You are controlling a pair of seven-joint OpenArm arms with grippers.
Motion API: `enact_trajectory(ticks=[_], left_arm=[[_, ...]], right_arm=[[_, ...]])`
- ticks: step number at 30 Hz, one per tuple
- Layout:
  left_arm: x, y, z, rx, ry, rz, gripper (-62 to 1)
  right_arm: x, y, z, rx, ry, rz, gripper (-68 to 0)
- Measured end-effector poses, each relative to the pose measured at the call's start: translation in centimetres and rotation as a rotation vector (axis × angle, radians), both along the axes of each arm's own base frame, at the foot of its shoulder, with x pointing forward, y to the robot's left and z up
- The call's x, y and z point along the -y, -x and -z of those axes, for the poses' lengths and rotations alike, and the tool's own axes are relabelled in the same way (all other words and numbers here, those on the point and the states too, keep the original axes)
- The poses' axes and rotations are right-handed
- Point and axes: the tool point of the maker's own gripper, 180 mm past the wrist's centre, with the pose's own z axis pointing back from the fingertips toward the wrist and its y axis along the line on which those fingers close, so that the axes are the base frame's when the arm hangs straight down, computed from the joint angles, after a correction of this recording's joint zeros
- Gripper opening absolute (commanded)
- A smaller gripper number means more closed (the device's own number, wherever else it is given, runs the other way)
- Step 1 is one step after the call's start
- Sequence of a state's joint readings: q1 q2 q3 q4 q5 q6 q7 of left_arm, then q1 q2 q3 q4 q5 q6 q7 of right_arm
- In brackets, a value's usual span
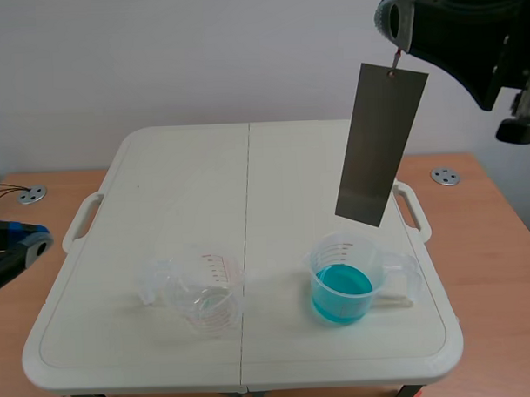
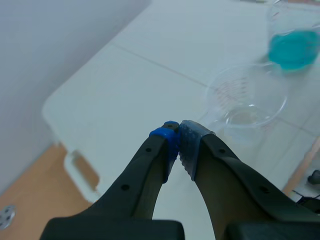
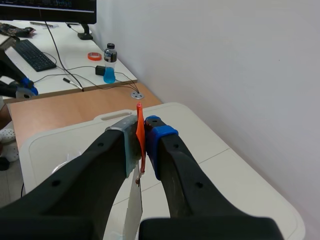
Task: Hold the metal plate by the orange handle, dip it into the blue solution, take it out and point at it, then put the plate back in the beaker on the left.
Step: 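Move the plate over the blue solution, then point at the plate with the left hand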
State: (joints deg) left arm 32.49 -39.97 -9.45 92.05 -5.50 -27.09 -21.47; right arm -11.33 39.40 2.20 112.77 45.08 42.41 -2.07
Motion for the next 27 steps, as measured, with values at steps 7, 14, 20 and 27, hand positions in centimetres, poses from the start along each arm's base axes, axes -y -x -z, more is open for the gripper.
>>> enact_trajectory(ticks=[7,14,20,27], left_arm=[[4.3,-1.3,1.1,-0.009,0.022,0.040,-59.0],[9.6,-2.1,0.7,0.032,0.069,0.115,-59.0],[12.9,-3.2,0.6,0.023,0.071,0.152,-59.0],[15.4,-4.0,2.2,-0.033,0.050,0.188,-59.0]], right_arm=[[0.6,-0.4,0.5,-0.017,-0.006,0.017,-66.3],[0.5,-0.4,0.5,-0.015,-0.009,0.016,-66.3],[0.5,-0.4,0.3,-0.010,-0.016,0.014,-66.3],[0.5,-0.4,0.2,-0.007,-0.022,0.013,-66.3]])
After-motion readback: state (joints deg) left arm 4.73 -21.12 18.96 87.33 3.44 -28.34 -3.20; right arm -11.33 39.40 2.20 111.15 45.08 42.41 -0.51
